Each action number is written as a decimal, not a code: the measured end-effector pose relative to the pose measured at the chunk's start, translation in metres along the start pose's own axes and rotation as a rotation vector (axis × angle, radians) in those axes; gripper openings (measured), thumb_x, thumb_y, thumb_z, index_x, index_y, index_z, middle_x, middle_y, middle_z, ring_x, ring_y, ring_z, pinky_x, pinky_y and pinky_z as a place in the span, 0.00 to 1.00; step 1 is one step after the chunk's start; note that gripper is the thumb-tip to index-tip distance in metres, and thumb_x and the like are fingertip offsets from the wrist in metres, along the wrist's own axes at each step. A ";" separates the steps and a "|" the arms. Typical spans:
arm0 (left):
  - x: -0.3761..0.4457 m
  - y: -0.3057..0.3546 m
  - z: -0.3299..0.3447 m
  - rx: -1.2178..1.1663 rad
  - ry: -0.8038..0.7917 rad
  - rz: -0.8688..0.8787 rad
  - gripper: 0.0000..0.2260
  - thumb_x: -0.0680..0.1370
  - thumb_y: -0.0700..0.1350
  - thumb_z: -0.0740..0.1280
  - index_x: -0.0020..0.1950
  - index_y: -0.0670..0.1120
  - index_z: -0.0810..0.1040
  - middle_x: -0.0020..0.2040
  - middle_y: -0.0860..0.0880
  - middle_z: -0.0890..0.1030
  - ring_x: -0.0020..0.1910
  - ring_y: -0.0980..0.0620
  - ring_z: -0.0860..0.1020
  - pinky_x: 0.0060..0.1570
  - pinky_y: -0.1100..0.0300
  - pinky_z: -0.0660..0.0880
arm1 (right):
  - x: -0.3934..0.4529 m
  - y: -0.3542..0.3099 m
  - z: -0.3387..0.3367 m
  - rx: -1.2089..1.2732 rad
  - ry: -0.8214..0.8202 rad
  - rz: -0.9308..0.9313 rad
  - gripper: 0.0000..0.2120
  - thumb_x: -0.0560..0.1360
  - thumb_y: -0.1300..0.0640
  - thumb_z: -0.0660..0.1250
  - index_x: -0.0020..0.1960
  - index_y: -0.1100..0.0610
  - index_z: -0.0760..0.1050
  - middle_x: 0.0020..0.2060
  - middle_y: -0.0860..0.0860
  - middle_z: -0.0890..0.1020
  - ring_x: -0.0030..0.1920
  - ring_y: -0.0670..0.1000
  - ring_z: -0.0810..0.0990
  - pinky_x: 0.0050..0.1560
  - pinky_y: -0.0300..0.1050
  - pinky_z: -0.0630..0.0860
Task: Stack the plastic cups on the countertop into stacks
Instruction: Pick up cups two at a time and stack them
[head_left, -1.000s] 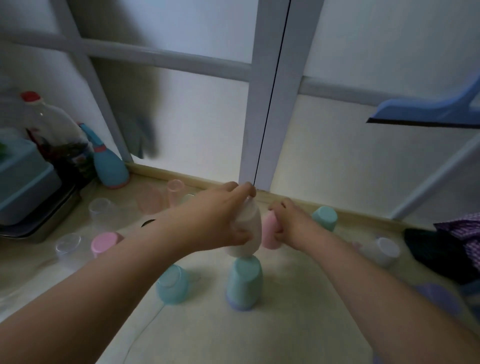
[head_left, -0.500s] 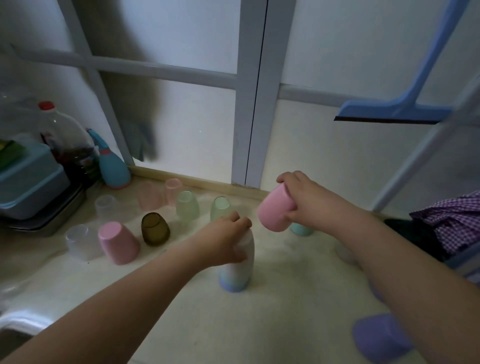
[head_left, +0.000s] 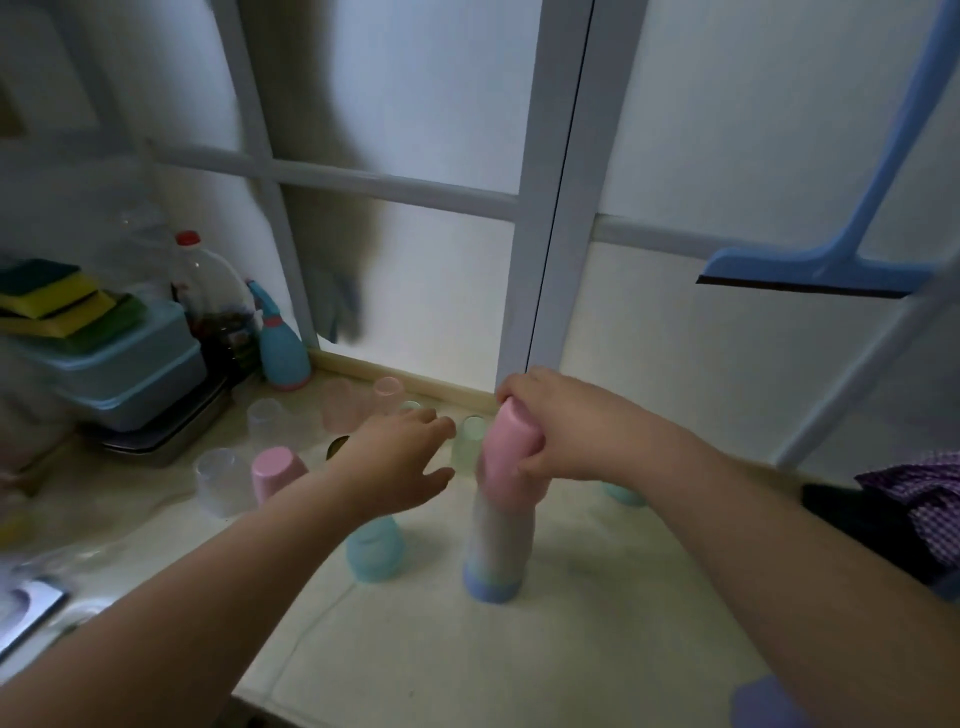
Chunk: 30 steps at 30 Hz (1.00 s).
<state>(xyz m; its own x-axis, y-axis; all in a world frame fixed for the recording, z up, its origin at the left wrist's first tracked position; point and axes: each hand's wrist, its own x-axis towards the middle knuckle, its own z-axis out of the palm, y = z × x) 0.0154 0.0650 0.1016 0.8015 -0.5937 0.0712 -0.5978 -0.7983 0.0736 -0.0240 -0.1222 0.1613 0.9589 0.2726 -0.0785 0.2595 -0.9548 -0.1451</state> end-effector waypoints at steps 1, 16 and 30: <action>-0.003 -0.002 0.000 0.017 0.008 -0.010 0.20 0.75 0.55 0.61 0.65 0.48 0.69 0.61 0.48 0.76 0.56 0.46 0.75 0.52 0.53 0.74 | 0.002 -0.005 0.006 -0.015 -0.021 -0.013 0.27 0.66 0.53 0.70 0.63 0.52 0.65 0.56 0.52 0.73 0.51 0.55 0.76 0.49 0.53 0.77; 0.008 0.001 -0.024 -0.027 0.186 0.013 0.17 0.75 0.55 0.61 0.61 0.48 0.71 0.57 0.48 0.77 0.52 0.45 0.76 0.45 0.55 0.71 | -0.001 0.010 0.038 0.080 -0.012 0.032 0.37 0.66 0.43 0.70 0.71 0.48 0.60 0.68 0.48 0.68 0.66 0.53 0.69 0.61 0.49 0.71; 0.124 0.177 0.019 -0.054 0.001 0.356 0.17 0.76 0.54 0.60 0.60 0.46 0.70 0.56 0.45 0.76 0.54 0.43 0.76 0.48 0.53 0.72 | -0.134 0.170 0.051 0.155 0.069 0.686 0.30 0.71 0.47 0.67 0.69 0.54 0.63 0.67 0.54 0.69 0.65 0.56 0.69 0.63 0.50 0.70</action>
<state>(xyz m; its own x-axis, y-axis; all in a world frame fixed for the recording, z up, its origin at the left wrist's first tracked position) 0.0088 -0.1521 0.1044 0.5430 -0.8333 0.1032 -0.8393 -0.5349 0.0968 -0.1144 -0.3146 0.0966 0.9066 -0.3976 -0.1411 -0.4205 -0.8790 -0.2247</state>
